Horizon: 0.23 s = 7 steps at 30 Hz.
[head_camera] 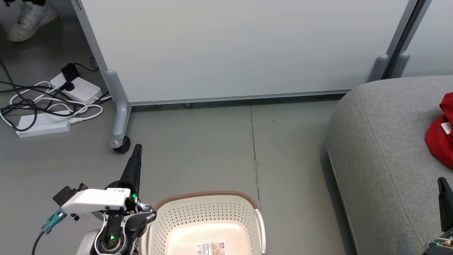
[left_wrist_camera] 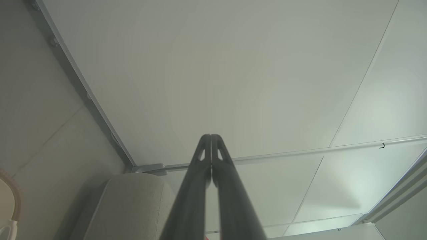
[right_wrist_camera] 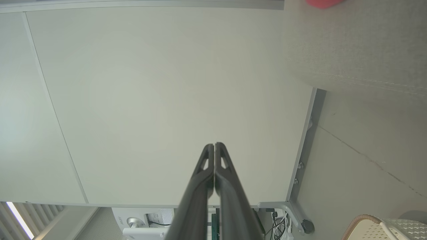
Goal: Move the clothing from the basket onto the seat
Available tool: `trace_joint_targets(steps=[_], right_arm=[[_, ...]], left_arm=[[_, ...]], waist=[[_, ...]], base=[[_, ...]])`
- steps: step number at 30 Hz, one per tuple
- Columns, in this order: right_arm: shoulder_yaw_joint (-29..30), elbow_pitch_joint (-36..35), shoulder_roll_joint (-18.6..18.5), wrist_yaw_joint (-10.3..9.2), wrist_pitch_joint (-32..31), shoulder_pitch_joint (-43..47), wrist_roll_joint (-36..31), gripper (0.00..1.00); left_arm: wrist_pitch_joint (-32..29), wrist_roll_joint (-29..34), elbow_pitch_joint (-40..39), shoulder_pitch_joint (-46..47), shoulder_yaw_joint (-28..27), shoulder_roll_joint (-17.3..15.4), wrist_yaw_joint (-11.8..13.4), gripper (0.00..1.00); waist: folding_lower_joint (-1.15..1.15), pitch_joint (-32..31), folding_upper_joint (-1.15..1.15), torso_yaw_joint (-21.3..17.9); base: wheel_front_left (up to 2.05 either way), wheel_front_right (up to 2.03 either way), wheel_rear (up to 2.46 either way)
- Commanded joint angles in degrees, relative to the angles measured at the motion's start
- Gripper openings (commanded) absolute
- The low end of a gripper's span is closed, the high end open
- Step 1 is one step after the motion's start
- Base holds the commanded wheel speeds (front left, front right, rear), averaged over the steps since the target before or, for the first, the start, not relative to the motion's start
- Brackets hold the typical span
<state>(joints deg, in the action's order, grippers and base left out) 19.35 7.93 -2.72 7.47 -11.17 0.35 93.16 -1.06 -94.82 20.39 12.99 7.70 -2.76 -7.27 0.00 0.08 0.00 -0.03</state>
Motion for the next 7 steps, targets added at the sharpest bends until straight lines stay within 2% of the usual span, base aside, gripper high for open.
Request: trace_joint_targets(steps=[1,7], right_arm=[[0.01,-0.3,-0.23,0.04,-0.24,0.38,0.01,0.0],[-0.01,-0.3,-0.23,0.04,-0.24,0.38,0.01,0.0]], left_arm=[[-0.16,0.04,-0.03,0.51,-0.26,-0.24,-0.47,0.0],[-0.17,0.05,-0.03,0.5,-0.26,-0.23,-0.47,0.0]], waist=[[0.0,0.0,0.0,0.0],[0.0,0.0,0.0,0.0]], base=[[0.0,0.0,0.0],[0.0,0.0,0.0]])
